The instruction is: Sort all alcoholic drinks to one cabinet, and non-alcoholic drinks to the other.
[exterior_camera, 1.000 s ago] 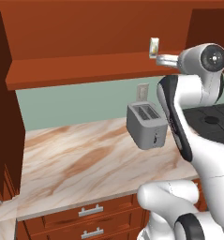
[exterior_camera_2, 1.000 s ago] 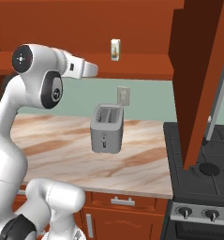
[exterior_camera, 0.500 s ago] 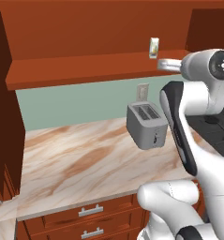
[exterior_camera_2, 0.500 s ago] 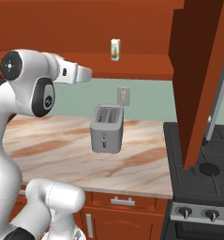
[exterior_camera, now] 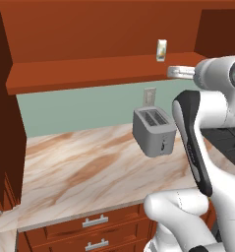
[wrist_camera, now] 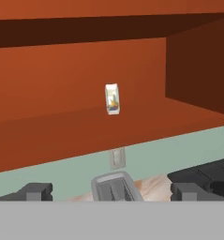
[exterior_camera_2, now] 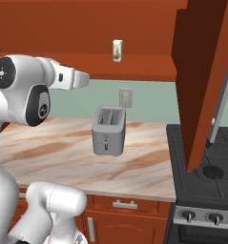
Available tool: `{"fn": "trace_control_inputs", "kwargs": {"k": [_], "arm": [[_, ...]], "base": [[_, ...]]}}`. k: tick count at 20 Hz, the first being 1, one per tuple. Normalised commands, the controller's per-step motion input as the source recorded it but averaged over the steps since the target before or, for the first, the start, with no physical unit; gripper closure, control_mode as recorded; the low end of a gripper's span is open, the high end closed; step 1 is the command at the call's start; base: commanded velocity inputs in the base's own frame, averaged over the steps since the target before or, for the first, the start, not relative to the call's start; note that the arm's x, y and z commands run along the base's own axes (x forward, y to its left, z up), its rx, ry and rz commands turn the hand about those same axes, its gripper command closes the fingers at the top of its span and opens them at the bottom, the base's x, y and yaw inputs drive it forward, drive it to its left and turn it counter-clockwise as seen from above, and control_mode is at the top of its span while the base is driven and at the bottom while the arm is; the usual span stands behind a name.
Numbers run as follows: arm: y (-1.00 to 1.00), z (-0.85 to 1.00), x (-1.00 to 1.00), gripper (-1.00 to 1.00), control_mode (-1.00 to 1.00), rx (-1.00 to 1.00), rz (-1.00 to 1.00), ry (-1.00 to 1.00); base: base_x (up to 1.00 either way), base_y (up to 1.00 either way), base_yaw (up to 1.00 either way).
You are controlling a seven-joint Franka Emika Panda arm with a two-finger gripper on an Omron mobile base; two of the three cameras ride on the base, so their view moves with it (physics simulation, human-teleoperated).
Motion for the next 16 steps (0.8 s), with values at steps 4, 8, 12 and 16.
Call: {"fn": "trace_control_inputs", "kwargs": {"k": [4, 8, 12, 16], "arm": [[0.11, 0.0, -0.31, -1.0, -1.0, 0.0, 0.04, 0.0], [0.14, 0.0, -0.29, -1.0, -1.0, 0.0, 0.05, 0.01], [0.11, 0.0, -0.28, -1.0, -1.0, 0.0, 0.03, 0.04], [0.11, 0.0, -0.22, -1.0, -1.0, 0.0, 0.0, 0.09]], "base": [[0.0, 0.0, 0.0], [0.0, 0.0, 0.0], [0.0, 0.0, 0.0], [0.0, 0.0, 0.0]]}}
